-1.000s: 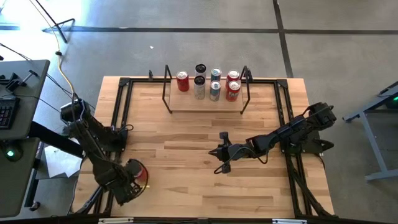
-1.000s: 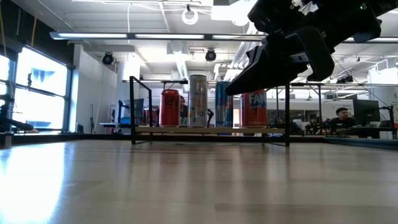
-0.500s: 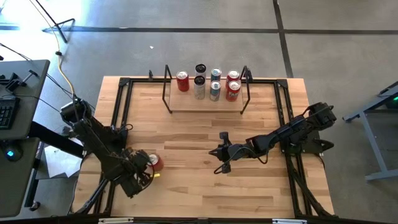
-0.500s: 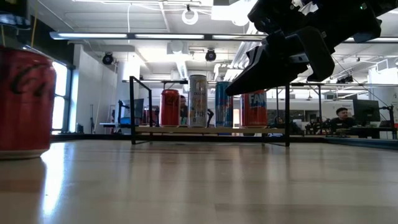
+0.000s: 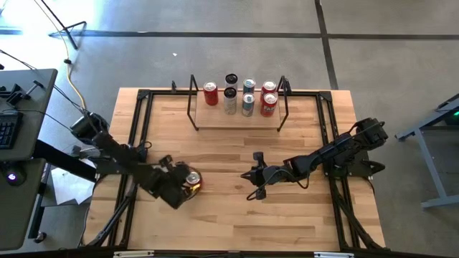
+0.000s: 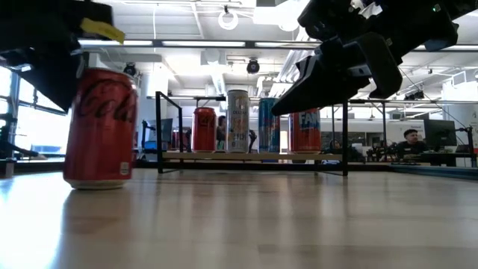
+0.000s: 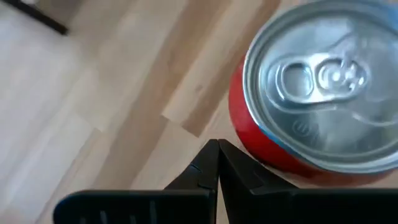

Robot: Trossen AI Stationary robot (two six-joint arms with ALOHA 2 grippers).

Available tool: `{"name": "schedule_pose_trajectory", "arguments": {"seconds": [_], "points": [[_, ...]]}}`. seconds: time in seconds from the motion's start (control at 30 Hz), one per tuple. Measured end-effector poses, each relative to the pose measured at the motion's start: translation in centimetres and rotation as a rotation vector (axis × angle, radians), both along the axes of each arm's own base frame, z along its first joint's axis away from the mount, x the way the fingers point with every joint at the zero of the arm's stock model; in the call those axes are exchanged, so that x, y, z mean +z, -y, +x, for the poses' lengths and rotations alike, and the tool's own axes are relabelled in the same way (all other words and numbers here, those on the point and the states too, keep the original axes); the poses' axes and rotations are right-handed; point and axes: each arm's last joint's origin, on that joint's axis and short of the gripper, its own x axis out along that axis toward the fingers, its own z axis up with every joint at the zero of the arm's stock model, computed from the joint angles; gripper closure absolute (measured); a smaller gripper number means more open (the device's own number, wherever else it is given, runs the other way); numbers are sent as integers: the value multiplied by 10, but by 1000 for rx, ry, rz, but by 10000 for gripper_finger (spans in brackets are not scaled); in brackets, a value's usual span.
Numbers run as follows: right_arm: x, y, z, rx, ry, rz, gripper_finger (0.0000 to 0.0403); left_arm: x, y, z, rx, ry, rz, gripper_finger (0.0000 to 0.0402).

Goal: Place canned beverage on shelf
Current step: Put the red black soda can on the shelf aligned with the other red black soda can

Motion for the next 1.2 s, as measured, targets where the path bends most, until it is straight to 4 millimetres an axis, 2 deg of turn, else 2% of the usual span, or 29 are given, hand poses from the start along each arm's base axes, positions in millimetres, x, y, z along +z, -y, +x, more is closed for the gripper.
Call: {"name": "schedule_pose_trajectory", "arguments": {"seconds": [0.1, 0.2, 0.3, 0.4, 0.47, 0.63, 0.7, 0.87, 1.2], "points": [[0, 0, 0, 0, -3, -1, 403, 4, -6, 4, -26, -41, -75, 401], [-1, 0, 0, 0, -7, -2, 403, 12, -5, -5, -24, -68, -165, 401], [-1, 0, -1, 0, -10, -4, 403, 22, 3, -16, -42, -37, -232, 401], [-1, 0, -1, 0, -11, -4, 403, 27, 19, -19, -89, 84, -259, 401], [-1, 0, -1, 0, -11, -4, 403, 23, 29, -16, -131, 180, -272, 401], [-1, 0, -1, 0, -13, -4, 403, -12, 38, -4, -156, 324, -299, 401], [-1, 0, -1, -1, -13, -4, 403, -19, 39, 3, -140, 407, -270, 401], [-1, 0, -1, -1, -14, -3, 403, -26, 35, 8, -96, 505, -59, 401], [-1, 0, -1, -1, -13, -4, 403, -31, 14, 28, -42, 505, 81, 401]]}}
